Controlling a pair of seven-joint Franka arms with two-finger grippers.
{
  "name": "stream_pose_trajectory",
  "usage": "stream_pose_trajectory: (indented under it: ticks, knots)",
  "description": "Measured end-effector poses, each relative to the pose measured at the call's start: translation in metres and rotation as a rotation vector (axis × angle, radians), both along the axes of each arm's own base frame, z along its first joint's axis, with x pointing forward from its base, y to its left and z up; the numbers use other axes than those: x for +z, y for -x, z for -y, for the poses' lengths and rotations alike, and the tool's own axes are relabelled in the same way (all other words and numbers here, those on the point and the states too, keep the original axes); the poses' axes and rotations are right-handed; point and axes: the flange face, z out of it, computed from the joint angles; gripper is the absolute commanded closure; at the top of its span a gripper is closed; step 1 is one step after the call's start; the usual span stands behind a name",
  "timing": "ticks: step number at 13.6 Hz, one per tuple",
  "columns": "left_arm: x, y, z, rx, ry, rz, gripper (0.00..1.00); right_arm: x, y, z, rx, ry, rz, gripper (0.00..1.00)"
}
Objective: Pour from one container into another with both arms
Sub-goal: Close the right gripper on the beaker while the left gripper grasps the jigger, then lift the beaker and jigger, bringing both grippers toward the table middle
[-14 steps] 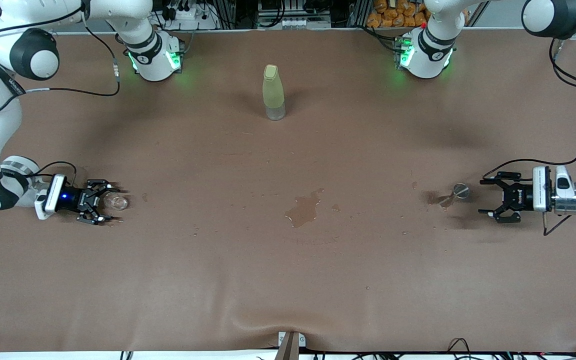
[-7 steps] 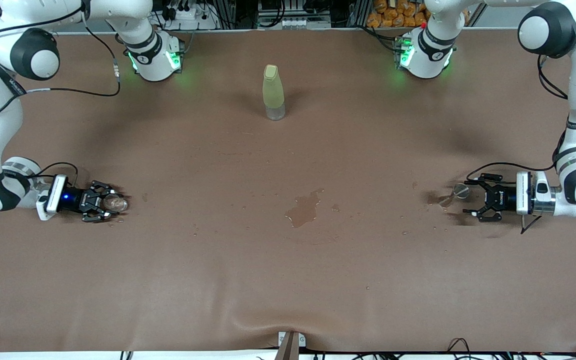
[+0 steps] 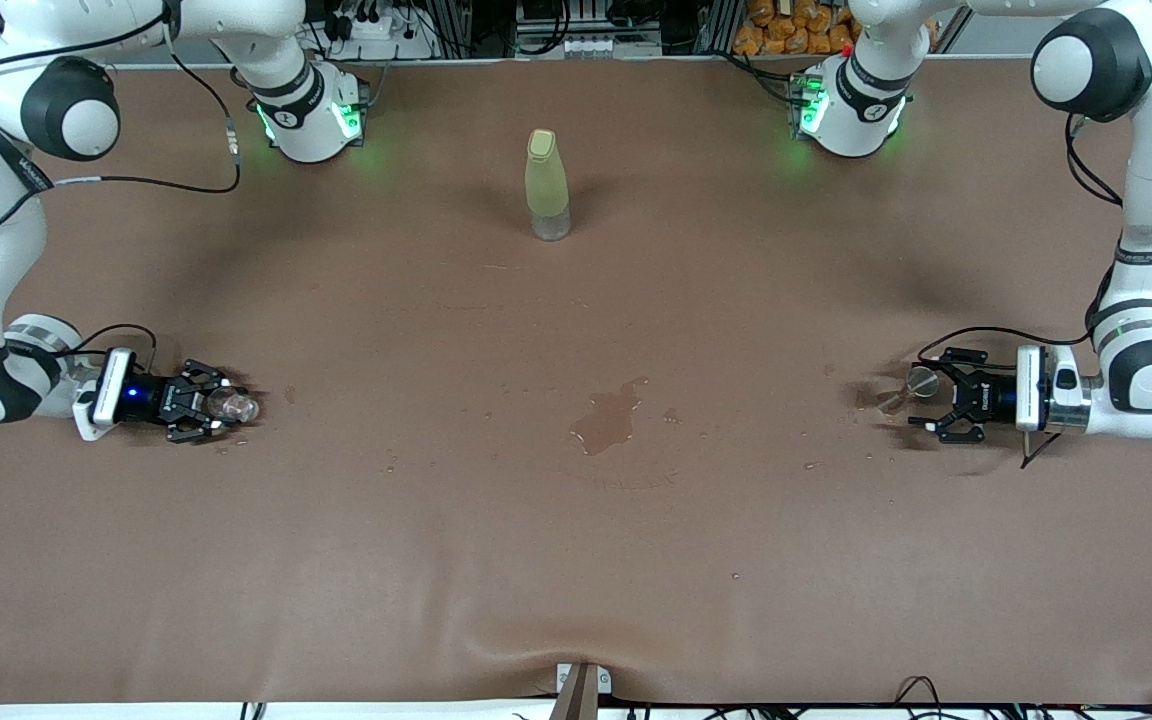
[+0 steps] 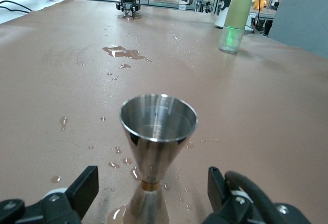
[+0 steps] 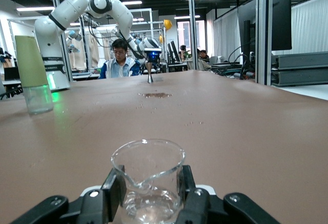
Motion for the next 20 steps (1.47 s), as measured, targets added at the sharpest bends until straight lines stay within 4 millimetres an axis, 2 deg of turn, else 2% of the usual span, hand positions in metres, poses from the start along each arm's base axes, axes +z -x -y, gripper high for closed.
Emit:
stream_pose_trajectory:
  ticks: [1, 3, 5, 6, 8, 11, 13, 15, 17, 18, 20]
  knots:
    - [-0.002, 0.001, 0.0, 0.001, 0.002, -0.004, 0.19, 0.01, -0.011, -0.009, 0.013, -0.005, -0.011, 0.71]
    - [-0.003, 0.001, 0.0, 0.002, 0.002, -0.004, 0.34, 0.044, -0.038, -0.035, 0.057, 0.007, -0.019, 0.72]
    - [-0.003, 0.001, 0.0, 0.002, 0.003, -0.004, 0.46, 0.08, -0.063, -0.068, 0.094, 0.022, 0.004, 0.72]
    - [-0.003, 0.001, 0.0, 0.002, 0.003, -0.004, 0.51, 0.092, -0.073, -0.085, 0.098, 0.028, 0.018, 0.73]
    - [-0.003, 0.001, 0.0, 0.002, 0.003, -0.004, 0.58, 0.106, -0.089, -0.112, 0.094, 0.065, 0.051, 0.72]
    - [-0.003, 0.001, 0.0, 0.002, 0.003, -0.003, 0.85, 0.132, -0.108, -0.158, 0.088, 0.069, 0.082, 0.72]
    - [-0.002, 0.0, 0.0, 0.004, 0.004, -0.001, 1.0, 0.137, -0.117, -0.19, 0.073, 0.046, 0.078, 0.72]
    - [-0.001, -0.001, 0.001, 0.003, 0.005, 0.002, 1.0, 0.142, -0.124, -0.214, 0.053, 0.038, 0.052, 0.72]
    - [0.003, -0.006, 0.005, -0.004, 0.007, 0.014, 1.0, 0.158, -0.133, -0.229, 0.021, 0.073, 0.05, 0.73]
    - [0.007, -0.01, 0.011, -0.012, 0.014, 0.025, 1.0, 0.169, -0.137, -0.234, 0.006, 0.093, 0.055, 0.72]
    - [0.021, -0.024, 0.038, -0.045, 0.046, 0.063, 1.0, 0.19, -0.138, -0.248, -0.017, 0.081, 0.025, 0.72]
